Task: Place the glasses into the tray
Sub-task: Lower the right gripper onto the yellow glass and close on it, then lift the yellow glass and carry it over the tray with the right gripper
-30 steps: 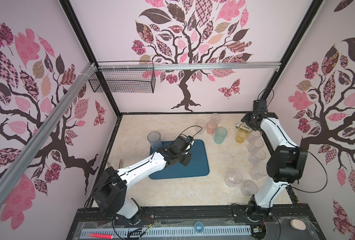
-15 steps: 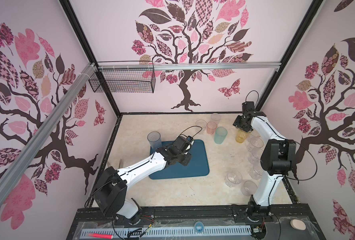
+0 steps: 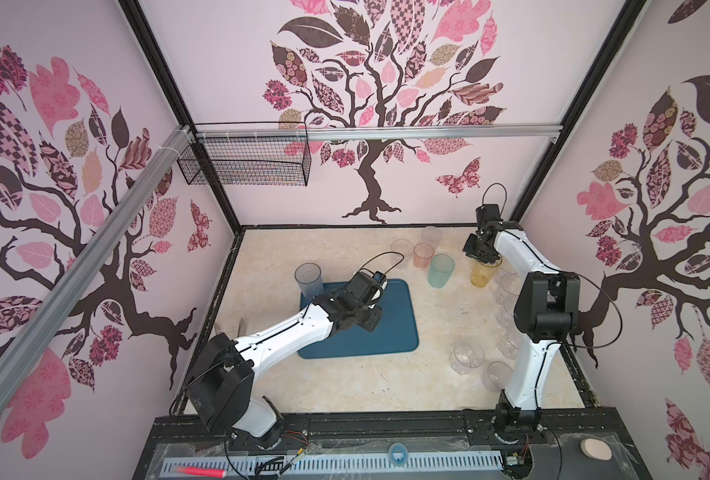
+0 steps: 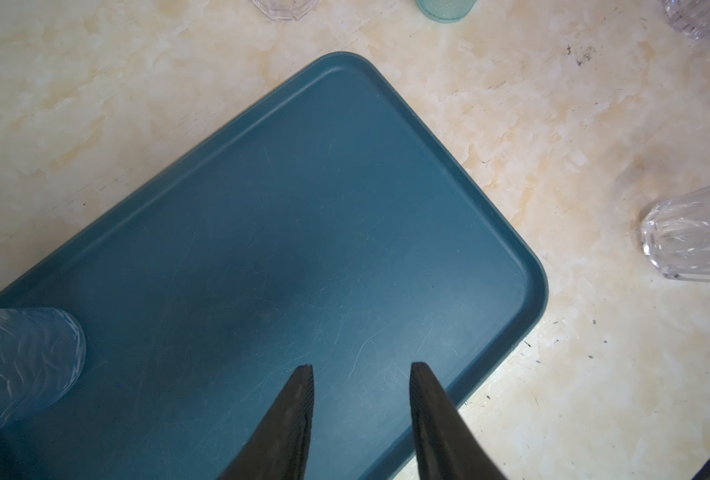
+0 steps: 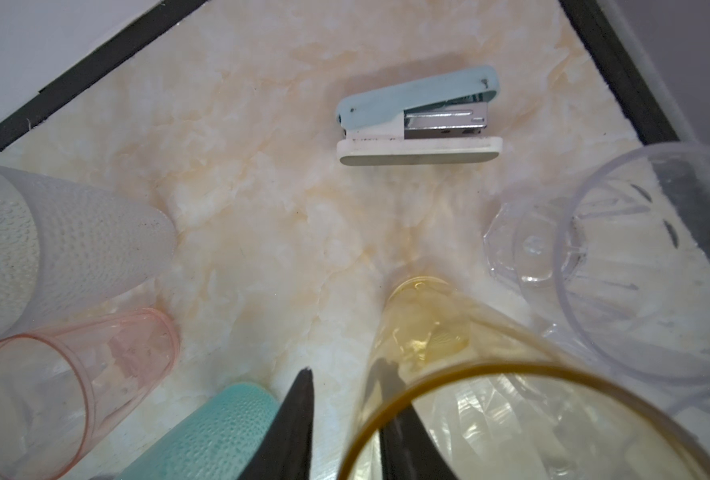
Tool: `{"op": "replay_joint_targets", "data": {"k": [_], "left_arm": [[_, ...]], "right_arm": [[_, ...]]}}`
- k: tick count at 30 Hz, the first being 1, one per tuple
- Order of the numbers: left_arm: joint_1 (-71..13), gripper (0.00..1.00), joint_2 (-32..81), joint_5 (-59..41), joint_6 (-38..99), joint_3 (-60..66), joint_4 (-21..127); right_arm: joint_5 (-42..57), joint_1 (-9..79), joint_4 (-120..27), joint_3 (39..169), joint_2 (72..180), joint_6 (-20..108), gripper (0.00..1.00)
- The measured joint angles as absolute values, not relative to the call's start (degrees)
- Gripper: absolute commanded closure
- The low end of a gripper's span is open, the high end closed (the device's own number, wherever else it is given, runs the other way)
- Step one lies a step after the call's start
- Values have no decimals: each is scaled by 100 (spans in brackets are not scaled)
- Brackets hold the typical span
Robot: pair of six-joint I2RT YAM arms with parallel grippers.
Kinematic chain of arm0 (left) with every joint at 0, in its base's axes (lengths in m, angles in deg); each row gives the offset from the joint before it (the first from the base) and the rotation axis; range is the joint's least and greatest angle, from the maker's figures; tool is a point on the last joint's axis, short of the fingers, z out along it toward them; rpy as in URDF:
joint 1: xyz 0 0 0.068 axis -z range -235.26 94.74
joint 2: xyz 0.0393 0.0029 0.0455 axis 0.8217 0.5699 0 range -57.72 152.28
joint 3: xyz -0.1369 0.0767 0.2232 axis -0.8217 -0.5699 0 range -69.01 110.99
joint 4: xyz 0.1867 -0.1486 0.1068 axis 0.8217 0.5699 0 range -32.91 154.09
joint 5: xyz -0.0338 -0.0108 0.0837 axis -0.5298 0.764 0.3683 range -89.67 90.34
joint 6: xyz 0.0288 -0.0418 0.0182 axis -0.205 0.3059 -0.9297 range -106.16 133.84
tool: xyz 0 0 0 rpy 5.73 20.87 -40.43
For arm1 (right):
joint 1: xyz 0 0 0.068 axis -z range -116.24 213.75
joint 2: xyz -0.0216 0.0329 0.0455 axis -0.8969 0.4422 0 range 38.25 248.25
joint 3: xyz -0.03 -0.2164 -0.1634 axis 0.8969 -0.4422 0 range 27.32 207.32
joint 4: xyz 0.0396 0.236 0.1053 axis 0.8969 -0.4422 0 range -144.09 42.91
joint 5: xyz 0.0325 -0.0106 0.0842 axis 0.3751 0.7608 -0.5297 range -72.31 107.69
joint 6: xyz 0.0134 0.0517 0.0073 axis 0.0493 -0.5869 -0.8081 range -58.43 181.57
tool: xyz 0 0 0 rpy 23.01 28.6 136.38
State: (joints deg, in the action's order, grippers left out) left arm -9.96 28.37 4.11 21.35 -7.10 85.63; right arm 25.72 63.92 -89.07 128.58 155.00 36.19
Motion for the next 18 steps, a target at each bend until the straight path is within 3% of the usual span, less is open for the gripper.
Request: {"op": "replay_joint_targets", "data": {"k": [9, 18], "left_arm": [[-996, 58, 2828, 459, 2139, -710, 8545], [-996, 58, 2815, 419, 2152, -713, 8473]], "right_arm": [[2672, 6265, -8868, 12445, 15183, 3619, 95], [2659, 6123, -9077, 11183, 14127, 3641, 100]]}}
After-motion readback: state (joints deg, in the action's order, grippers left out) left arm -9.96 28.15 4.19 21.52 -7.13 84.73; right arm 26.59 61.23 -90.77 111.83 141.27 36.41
